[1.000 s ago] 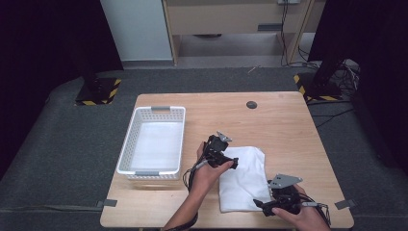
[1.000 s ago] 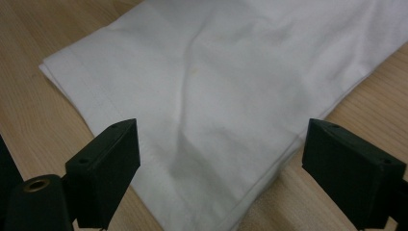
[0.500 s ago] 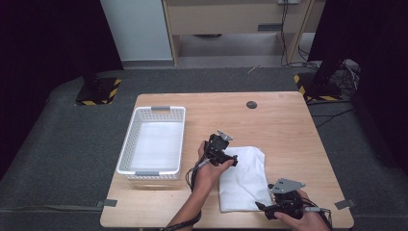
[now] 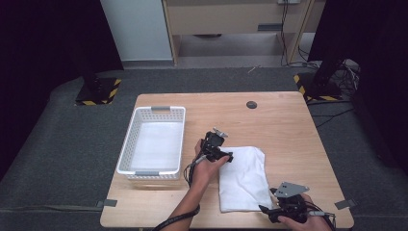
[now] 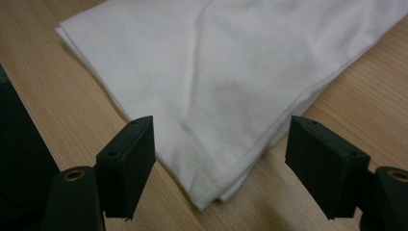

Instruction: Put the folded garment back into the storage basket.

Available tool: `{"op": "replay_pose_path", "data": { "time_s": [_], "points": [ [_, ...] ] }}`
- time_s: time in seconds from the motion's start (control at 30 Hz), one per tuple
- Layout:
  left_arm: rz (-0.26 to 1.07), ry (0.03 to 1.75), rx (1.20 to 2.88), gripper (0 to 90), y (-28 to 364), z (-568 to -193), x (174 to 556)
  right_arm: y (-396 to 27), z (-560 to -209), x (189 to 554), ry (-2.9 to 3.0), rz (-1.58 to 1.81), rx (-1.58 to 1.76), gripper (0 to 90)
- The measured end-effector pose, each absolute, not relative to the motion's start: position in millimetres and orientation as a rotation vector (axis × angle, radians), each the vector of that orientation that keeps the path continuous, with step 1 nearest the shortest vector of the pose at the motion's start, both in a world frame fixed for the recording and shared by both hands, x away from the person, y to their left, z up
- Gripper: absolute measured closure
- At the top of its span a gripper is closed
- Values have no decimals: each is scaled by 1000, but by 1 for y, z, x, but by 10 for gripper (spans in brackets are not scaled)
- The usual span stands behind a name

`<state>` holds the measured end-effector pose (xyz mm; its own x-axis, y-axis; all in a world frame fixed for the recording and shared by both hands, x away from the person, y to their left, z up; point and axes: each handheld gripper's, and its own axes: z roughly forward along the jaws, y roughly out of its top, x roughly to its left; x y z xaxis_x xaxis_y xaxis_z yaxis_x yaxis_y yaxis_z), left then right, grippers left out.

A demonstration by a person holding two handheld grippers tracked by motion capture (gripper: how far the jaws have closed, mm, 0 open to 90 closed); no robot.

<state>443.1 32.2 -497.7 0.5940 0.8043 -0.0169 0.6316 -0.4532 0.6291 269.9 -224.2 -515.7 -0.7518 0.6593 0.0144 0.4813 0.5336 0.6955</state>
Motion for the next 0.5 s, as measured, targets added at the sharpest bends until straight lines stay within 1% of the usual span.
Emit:
{"op": "replay_pose_path", "data": {
  "time_s": [0.5],
  "points": [
    [358,1119,2266,147,23,-511,456,-228,-520,267,2530,1017,971,261]
  ]
}}
